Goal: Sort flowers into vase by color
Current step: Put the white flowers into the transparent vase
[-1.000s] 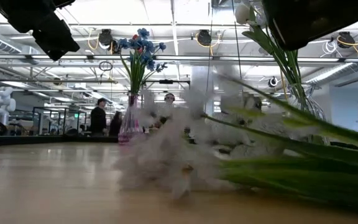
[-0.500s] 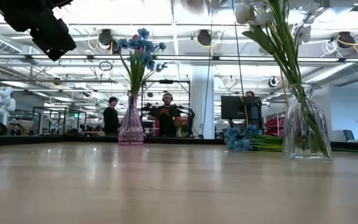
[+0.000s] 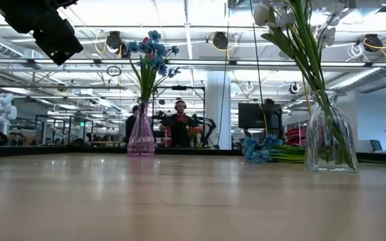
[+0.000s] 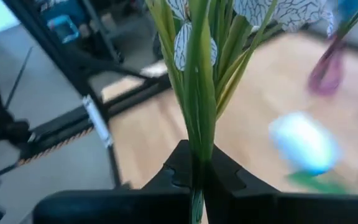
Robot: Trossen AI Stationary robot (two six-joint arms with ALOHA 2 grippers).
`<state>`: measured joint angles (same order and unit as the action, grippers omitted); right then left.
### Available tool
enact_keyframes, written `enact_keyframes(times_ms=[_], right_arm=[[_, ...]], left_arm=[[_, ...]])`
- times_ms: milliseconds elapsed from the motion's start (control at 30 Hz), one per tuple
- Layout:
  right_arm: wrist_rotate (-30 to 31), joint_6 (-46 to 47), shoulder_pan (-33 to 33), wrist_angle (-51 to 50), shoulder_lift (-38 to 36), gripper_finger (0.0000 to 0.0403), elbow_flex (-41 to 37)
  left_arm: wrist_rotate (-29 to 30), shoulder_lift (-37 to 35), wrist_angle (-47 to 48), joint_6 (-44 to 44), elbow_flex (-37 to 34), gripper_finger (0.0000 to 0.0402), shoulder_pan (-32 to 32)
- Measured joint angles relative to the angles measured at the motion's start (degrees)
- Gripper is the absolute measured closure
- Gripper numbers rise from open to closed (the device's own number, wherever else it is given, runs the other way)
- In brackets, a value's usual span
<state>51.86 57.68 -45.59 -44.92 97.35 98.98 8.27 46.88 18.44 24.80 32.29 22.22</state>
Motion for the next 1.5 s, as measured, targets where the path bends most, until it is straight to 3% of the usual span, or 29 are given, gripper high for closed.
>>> enact_keyframes(times_ms=[200, 567, 833, 967, 1067, 1300, 1500], right_arm=[[10.0, 1.8, -3.1, -10.2, -4.0, 0.0400, 0.0], [23.3, 34.5, -8.6, -44.2, -5.0, 0.0399, -3.5], [27.5, 49.6, -9.3, -39.1, -13.6, 0.0400, -23.9], [36.5, 53.1, -10.1, -35.0, -19.4, 0.0401, -33.6], [37.9, 54.2, -10.5, -33.6, -23.0, 0.0401, -38.4], [38.2, 49.2, -11.9, -35.9, -29.7, 0.0402, -41.1], [37.9, 49.8, -15.3, -45.0, -36.1, 0.0402, -41.2]], left_arm=[[0.0, 0.0, 0.0, 0.0, 0.0, 0.0256, 0.0], [3.9, 0.0, -0.8, 0.4, 0.0, 0.0256, 0.0], [5.3, 0.0, -6.3, 0.0, 0.0, 0.0256, -0.1], [7.9, 0.0, -7.6, -0.1, 0.0, 0.0256, -0.1], [9.2, 0.0, -7.5, 0.0, 0.0, 0.0256, -0.1], [11.4, 0.0, -7.7, 0.4, 0.0, 0.0256, -0.1], [14.0, 0.0, -9.7, 0.4, 0.0, 0.0256, -0.1]])
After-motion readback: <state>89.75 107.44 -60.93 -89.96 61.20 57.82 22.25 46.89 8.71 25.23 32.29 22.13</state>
